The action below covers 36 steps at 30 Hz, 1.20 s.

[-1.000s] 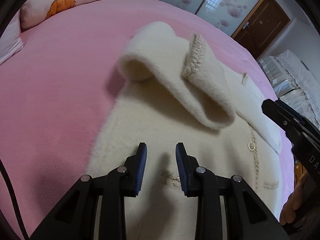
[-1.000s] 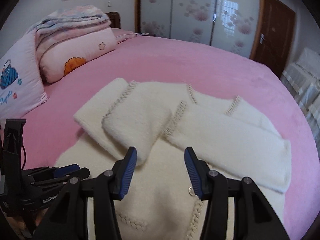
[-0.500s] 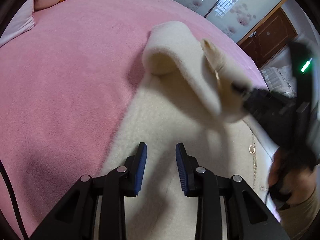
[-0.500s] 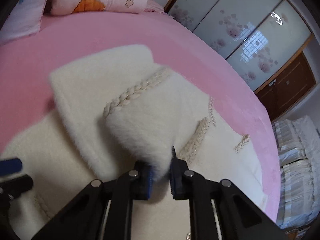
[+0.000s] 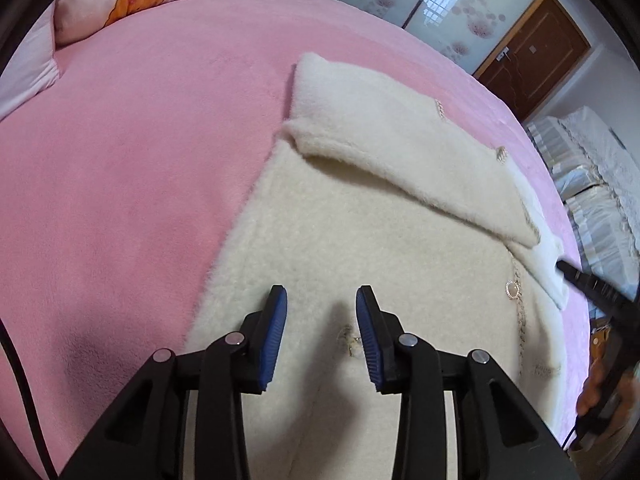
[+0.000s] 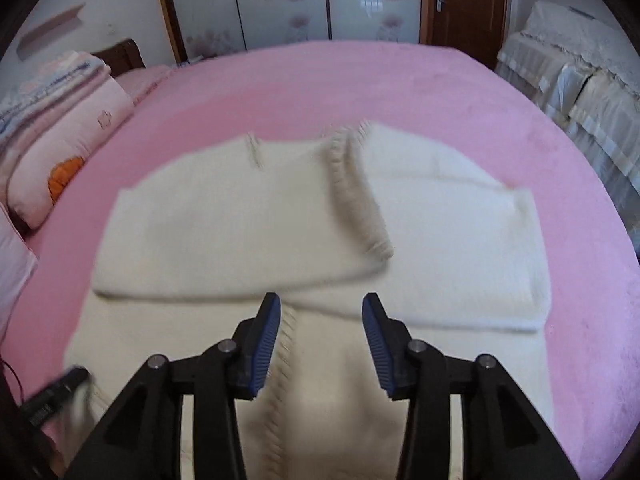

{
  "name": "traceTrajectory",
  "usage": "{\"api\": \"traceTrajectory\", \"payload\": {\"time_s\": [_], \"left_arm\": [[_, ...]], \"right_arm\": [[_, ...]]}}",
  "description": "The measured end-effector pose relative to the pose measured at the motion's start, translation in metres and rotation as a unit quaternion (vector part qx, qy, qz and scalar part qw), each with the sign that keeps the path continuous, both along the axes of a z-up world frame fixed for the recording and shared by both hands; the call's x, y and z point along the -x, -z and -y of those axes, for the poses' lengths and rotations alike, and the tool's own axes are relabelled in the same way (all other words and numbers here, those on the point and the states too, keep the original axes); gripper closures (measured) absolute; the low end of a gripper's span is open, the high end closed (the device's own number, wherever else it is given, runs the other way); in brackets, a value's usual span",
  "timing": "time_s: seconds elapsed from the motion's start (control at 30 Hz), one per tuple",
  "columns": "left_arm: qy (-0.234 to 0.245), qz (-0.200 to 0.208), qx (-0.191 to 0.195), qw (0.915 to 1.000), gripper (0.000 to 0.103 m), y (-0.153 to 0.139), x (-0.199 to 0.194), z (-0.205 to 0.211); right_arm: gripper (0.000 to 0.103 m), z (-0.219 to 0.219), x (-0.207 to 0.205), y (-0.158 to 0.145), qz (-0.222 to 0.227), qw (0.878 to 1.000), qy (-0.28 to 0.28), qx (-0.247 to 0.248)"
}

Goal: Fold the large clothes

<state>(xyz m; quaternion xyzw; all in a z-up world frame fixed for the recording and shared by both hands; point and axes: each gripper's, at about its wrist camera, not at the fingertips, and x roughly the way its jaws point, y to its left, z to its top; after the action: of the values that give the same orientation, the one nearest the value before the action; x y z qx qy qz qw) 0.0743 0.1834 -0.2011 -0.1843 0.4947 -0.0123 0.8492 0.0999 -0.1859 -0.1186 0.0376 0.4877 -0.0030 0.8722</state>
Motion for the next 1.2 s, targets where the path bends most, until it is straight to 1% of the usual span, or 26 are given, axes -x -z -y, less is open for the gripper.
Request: {"api": "traceTrajectory", "payload": {"time_s": [0.07, 0.13, 0.2, 0.27, 0.37, 0.5, 0.53, 0.57, 0.63, 0.67, 0.7, 0.73, 0.77, 0.8, 0.83, 0.87, 0.9, 0.93, 0.97, 1.03, 1.1, 1.13, 1.2], "left_arm": [[0.009, 0.002, -0.016, 0.9998, 0.068, -0.002, -0.008, 0.011], [0.019, -0.001, -0.036, 0.9992, 0.067, -0.003, -0.017, 0.017], [0.030, -0.003, -0.061, 0.9977, 0.066, -0.004, -0.032, 0.022], [0.035, -0.002, -0.084, 0.9958, 0.066, -0.005, -0.046, 0.025], [0.034, -0.009, -0.102, 0.9942, 0.065, -0.002, -0.071, 0.024], [0.027, -0.019, -0.101, 0.9944, 0.065, 0.004, -0.099, 0.019], [0.024, -0.020, -0.099, 0.9946, 0.065, 0.004, -0.105, 0.016], [0.018, -0.020, -0.095, 0.9951, 0.065, 0.005, -0.111, 0.013], [0.005, -0.025, -0.080, 0.9964, 0.065, 0.012, -0.118, 0.002], [-0.004, -0.029, -0.079, 0.9965, 0.065, 0.014, -0.123, -0.002], [-0.011, -0.031, -0.084, 0.9959, 0.065, 0.015, -0.127, -0.004], [-0.021, -0.035, -0.098, 0.9943, 0.065, 0.017, -0.131, -0.006], [-0.028, -0.039, -0.106, 0.9932, 0.063, 0.020, -0.133, -0.008], [-0.035, -0.045, -0.096, 0.9938, 0.062, 0.024, -0.136, -0.013], [-0.044, -0.050, -0.079, 0.9947, 0.062, 0.027, -0.137, -0.018], [-0.054, -0.051, -0.059, 0.9955, 0.062, 0.030, -0.137, -0.023], [-0.060, -0.049, -0.049, 0.9958, 0.061, 0.031, -0.136, -0.025], [-0.061, -0.047, -0.047, 0.9959, 0.061, 0.030, -0.136, -0.025], [-0.061, -0.044, -0.051, 0.9959, 0.060, 0.030, -0.135, -0.024], [-0.054, -0.044, -0.069, 0.9952, 0.060, 0.031, -0.136, -0.019], [-0.048, -0.045, -0.084, 0.9943, 0.060, 0.031, -0.137, -0.016], [-0.047, -0.046, -0.084, 0.9943, 0.060, 0.031, -0.138, -0.016], [-0.048, -0.051, -0.074, 0.9948, 0.060, 0.031, -0.141, -0.019]], "right_arm": [[0.060, 0.026, 0.009, 0.017, -0.030, 0.999, 0.015, -0.019], [0.060, 0.047, 0.013, 0.023, -0.036, 0.997, 0.029, -0.054], [0.060, 0.065, 0.007, 0.024, -0.033, 0.995, 0.042, -0.086], [0.060, 0.070, -0.009, 0.026, -0.028, 0.992, 0.042, -0.113], [0.060, 0.064, -0.041, 0.030, -0.031, 0.991, 0.030, -0.124], [0.060, 0.063, -0.089, 0.047, -0.054, 0.990, 0.035, -0.127], [0.060, 0.064, -0.098, 0.054, -0.065, 0.988, 0.038, -0.135], [0.059, 0.065, -0.107, 0.061, -0.078, 0.985, 0.040, -0.148], [0.054, 0.064, -0.117, 0.066, -0.078, 0.983, 0.046, -0.161], [0.054, 0.060, -0.121, 0.065, -0.073, 0.984, 0.041, -0.158], [0.057, 0.052, -0.124, 0.062, -0.072, 0.986, 0.019, -0.152], [0.065, 0.043, -0.126, 0.058, -0.070, 0.989, 0.001, -0.127], [0.091, 0.034, -0.128, 0.051, -0.062, 0.994, -0.016, -0.090], [0.092, 0.029, -0.126, 0.040, -0.046, 0.995, -0.034, -0.076], [0.092, 0.030, -0.125, 0.029, -0.024, 0.996, -0.038, -0.074], [0.092, 0.035, -0.121, 0.015, 0.006, 0.996, -0.035, -0.081], [0.092, 0.043, -0.116, 0.005, 0.030, 0.995, -0.026, -0.096], [0.092, 0.052, -0.111, 0.000, 0.045, 0.993, -0.011, -0.106], [0.092, 0.057, -0.109, 0.003, 0.045, 0.993, 0.003, -0.105], [0.092, 0.063, -0.107, 0.022, 0.019, 0.997, 0.022, -0.076], [0.092, 0.060, -0.106, 0.051, -0.019, 0.998, 0.018, -0.051], [0.091, 0.059, -0.103, 0.062, -0.028, 0.999, 0.015, -0.043], [0.091, 0.058, -0.099, 0.063, -0.017, 0.999, 0.018, -0.042]]}}
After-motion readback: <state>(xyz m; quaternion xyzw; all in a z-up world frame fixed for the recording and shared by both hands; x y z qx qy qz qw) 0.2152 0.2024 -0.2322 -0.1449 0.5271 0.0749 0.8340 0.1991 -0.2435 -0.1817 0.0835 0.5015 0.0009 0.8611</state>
